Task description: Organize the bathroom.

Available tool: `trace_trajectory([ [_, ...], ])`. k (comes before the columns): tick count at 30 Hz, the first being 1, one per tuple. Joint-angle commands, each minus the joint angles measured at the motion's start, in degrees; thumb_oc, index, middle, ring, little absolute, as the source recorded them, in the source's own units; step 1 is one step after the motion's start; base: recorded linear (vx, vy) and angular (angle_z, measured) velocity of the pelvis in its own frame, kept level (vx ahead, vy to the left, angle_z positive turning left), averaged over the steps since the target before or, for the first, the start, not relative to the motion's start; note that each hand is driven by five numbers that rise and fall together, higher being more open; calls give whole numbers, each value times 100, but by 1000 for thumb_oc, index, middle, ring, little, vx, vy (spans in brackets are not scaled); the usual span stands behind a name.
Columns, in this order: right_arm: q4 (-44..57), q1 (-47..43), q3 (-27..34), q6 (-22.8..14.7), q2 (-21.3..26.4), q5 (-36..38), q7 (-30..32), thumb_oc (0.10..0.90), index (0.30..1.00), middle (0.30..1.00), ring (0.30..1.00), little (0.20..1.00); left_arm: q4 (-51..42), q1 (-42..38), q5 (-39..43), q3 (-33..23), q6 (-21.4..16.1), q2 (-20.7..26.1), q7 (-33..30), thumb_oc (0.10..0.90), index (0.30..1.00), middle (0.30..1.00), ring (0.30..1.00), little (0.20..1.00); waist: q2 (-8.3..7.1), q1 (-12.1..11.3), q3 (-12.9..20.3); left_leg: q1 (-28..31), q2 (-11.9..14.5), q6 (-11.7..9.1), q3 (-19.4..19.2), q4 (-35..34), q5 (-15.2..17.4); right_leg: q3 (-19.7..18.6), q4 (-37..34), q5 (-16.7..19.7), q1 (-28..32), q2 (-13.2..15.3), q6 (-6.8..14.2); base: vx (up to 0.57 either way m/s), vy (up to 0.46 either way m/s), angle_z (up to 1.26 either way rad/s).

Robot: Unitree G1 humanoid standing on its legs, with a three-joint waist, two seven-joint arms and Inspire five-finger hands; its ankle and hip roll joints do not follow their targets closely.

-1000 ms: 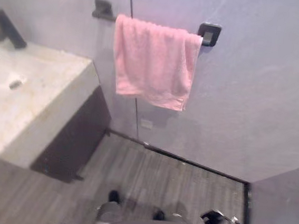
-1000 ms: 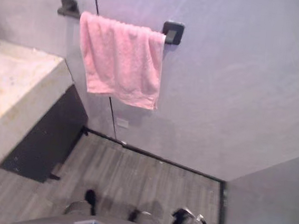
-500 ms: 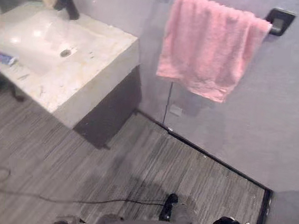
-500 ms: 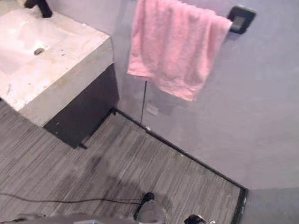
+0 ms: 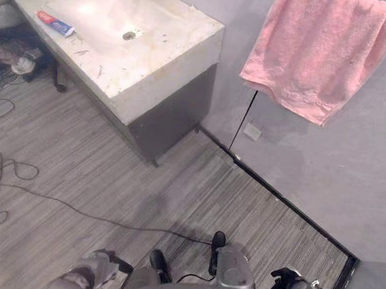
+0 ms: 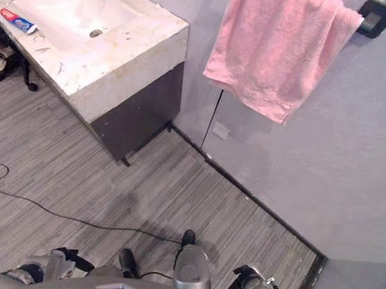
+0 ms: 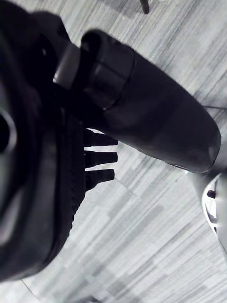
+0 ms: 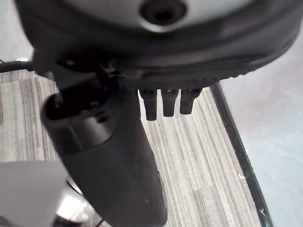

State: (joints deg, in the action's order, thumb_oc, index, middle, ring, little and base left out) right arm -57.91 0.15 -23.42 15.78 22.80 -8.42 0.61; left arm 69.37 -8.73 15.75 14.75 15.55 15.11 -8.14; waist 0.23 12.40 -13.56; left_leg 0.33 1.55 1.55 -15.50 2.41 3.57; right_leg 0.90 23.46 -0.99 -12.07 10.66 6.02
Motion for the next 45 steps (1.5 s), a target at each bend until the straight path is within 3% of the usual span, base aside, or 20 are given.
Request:
trace_trajectory([
  [1, -131, -10, 56, -36, -65, 495, 173, 800, 900, 900, 900, 900, -118, 72, -479, 141, 322, 359, 108, 800, 900, 900, 900, 900, 206, 284, -47, 184, -291, 264, 208, 154, 223, -1297, -974, 971, -349, -765, 55, -195, -30, 179],
  [3, -374, -32, 91, -202, -125, 296, 150, 800, 900, 900, 900, 900, -63, 11, -431, 148, 356, 359, 91, 800, 900, 900, 900, 900, 320, 235, -30, -55, -203, 238, 312, 261, 118, -1295, -552, 796, -195, -700, -59, -186, -1, 128],
  [5, -412, -53, 87, -227, -137, 266, 141, 800, 900, 900, 900, 900, -48, -2, -439, 150, 352, 357, 92, 800, 900, 900, 900, 900, 341, 198, -15, -127, -173, 228, 329, 279, 86, -1302, -480, 786, -191, -689, -86, -196, -26, 59],
  [6, -736, -434, -2, -383, -238, 199, 144, 800, 900, 900, 900, 900, 131, -118, -352, 111, 340, 298, -46, 800, 900, 900, 900, 900, 294, -42, -7, -416, -136, 162, 409, 386, -19, -1057, -1016, 527, 167, -479, -83, -269, -54, -7],
  [10, -690, -683, -167, -400, -196, 245, 195, 800, 900, 900, 900, 900, 264, -16, -246, 55, 222, 259, -88, 800, 900, 900, 900, 900, 208, -254, -8, -617, -166, 141, 453, 283, -189, -1037, -1512, 423, 402, -520, -20, -184, -35, -43],
  [15, -368, -568, -150, -187, -38, 67, 197, 800, 900, 900, 900, 900, 173, 88, -386, 6, 136, 244, 90, 800, 900, 900, 900, 900, 199, -136, -54, -492, -153, 139, 266, 57, -271, -1073, -1553, 483, 233, -678, -50, -55, -8, -12],
  [22, -396, -489, -51, -246, 73, -129, 48, 800, 900, 900, 900, 900, 130, -2, -463, 10, 119, 259, 18, 800, 900, 900, 900, 900, 112, 8, -148, -406, -196, 197, 122, 119, -191, -1090, -1494, 594, 74, -694, 11, -7, -13, -7],
  [30, -286, -426, -199, -462, 75, -337, -43, 800, 900, 900, 900, 900, 91, -53, 754, -369, -135, 312, -738, 800, 900, 900, 900, 900, 168, 43, -148, -395, -138, 110, 43, 35, -282, -1036, -1559, 507, 68, -800, -81, -74, -41, 3],
  [32, -303, -412, -258, -481, 71, -235, 37, 800, 900, 900, 900, 900, 82, -26, 937, -465, -322, 274, -773, 800, 900, 900, 900, 900, 208, 55, -115, -434, -62, 43, -24, 167, -263, -879, -1517, 412, 77, -832, -184, -117, -100, 41],
  [33, -247, -469, -318, -439, 113, -59, 34, 800, 900, 900, 900, 900, 6, 2, 1198, -508, -527, 239, -854, 800, 900, 900, 900, 900, 132, 11, -114, -718, -13, -110, 179, 1013, -226, -778, -1532, 435, 73, -858, -361, -191, -125, 50],
  [34, -198, -541, -385, -338, 150, -71, 37, 800, 900, 900, 900, 900, -109, -7, 1458, -436, -543, 263, -930, 800, 900, 900, 900, 900, 87, -59, -154, -1039, 68, -261, 486, 1526, -530, -745, -1554, 482, 71, -919, -469, -176, -97, 55],
  [35, -189, -553, -396, -314, 156, -73, 53, 800, 900, 900, 900, 900, -130, -8, 1525, -422, -544, 268, -958, 800, 900, 900, 900, 900, 86, -66, -159, -1096, 81, -287, 536, 1593, -581, -734, -1556, 489, 67, -932, -486, -151, -1, 90],
  [36, -177, -626, -493, -195, 185, 159, 162, 800, 900, 900, 900, 900, -147, -1, 1389, -567, -555, 235, -928, 800, 900, 900, 900, 900, 43, -163, -170, -1231, 354, -365, 815, 1574, -798, -710, -1435, 414, 17, -978, -558, -74, 34, 127],
  [37, -190, -663, -504, -136, 189, 329, 168, 800, 900, 900, 900, 900, -138, 17, 1203, -565, -579, 236, -877, 800, 900, 900, 900, 900, 53, -159, -138, -1157, 607, -425, 839, 1378, -935, -705, -1422, 365, 38, -1009, -578, -51, 39, 107],
  [39, -276, -719, -504, -73, 167, 433, 156, 800, 900, 900, 900, 900, -117, 54, 1028, -553, -508, 256, -819, 800, 900, 900, 900, 900, 58, -117, -54, -902, 870, -470, 893, 1013, -1060, -767, -1452, 327, 81, -1043, -576, 67, 122, 54],
  [42, -452, -923, -548, -57, 135, 418, 179, 800, 900, 900, 900, 900, 4, -71, 1050, -484, -510, 142, -986, 800, 900, 900, 900, 900, 116, -128, 32, -582, 972, -518, 969, 277, -994, -897, -1366, 308, -122, -894, -416, -10, 287, 46],
  [45, -535, -1026, -472, -114, 168, 355, 174, 800, 900, 900, 900, 900, 35, -231, 977, -293, -573, 79, -1073, 800, 900, 900, 900, 900, 180, -152, -64, -571, 868, -577, 954, 261, -877, -881, -1314, 392, -238, -637, -229, -11, 219, 16],
])
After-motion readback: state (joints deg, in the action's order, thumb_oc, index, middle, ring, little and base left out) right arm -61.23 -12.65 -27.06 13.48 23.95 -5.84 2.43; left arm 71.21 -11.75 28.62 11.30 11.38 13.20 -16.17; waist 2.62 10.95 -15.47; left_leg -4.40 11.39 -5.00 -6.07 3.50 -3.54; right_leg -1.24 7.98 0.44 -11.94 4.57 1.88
